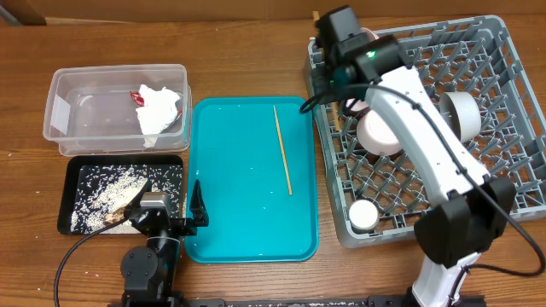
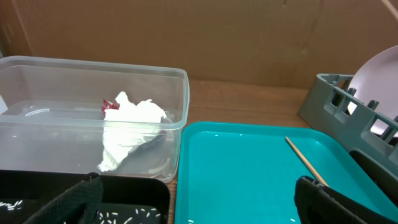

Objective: Sort waste into correct bins and load items into the dishwasher
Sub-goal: 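Pick one chopstick with the right gripper and drop it in rack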

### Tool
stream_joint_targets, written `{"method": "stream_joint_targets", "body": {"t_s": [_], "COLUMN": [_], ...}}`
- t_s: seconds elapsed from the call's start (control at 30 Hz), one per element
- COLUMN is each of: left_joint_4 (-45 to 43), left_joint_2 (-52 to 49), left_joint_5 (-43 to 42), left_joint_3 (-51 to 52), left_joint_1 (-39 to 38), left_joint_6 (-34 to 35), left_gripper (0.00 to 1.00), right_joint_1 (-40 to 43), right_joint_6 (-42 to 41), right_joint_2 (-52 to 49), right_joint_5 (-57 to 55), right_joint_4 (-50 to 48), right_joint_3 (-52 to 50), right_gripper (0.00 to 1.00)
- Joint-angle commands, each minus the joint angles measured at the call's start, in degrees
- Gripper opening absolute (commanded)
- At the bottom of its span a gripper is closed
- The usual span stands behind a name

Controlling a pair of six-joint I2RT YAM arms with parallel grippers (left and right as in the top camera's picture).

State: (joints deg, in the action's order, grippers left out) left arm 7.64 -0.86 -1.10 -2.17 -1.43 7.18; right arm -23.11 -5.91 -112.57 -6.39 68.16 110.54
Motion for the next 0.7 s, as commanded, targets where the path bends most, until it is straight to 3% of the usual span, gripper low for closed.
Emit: {"method": "stream_joint_targets", "body": {"t_s": [0.0, 0.3, 0.37, 0.4, 0.5, 0.53, 0.67], "left_joint_4": [-0.42, -0.42, -0.42, -0.42, -0.42, -0.42, -0.42], "left_joint_2": [0.59, 0.59, 0.59, 0.59, 0.59, 0.59, 0.59], "left_joint_5": [0.02, 0.02, 0.02, 0.02, 0.02, 0.02, 0.02], "left_joint_3": [0.52, 0.52, 0.52, 0.52, 0.52, 0.52, 0.52], "left_joint_1": [-0.11, -0.11, -0.11, -0.11, -0.11, -0.11, -0.11], "left_joint_6": [0.57, 0.55, 0.55, 0.55, 0.55, 0.55, 0.55], "left_gripper": [1.0, 1.0, 1.0, 1.0, 1.0, 1.0, 1.0], "right_joint_1": [1.4, -0.87, -2.47, -3.8, -6.08, -7.04, -10.34], "right_joint_6": [2.38, 4.46, 4.46, 4.46, 4.39, 4.2, 1.31], "right_joint_2": [-4.13, -3.85, -1.97, -0.83, -0.46, -0.7, -2.84], "right_joint_5": [1.84, 1.42, 3.63, 5.14, 8.44, 10.32, 12.85], "right_joint_4": [0.11, 4.17, 4.13, 3.89, 3.5, 2.91, -0.42], "right_joint_3": [-3.41, -3.37, -3.04, -3.04, -3.08, -3.5, -4.63], "right_gripper": [0.04, 0.04, 0.19, 0.34, 0.51, 0.54, 0.52]}}
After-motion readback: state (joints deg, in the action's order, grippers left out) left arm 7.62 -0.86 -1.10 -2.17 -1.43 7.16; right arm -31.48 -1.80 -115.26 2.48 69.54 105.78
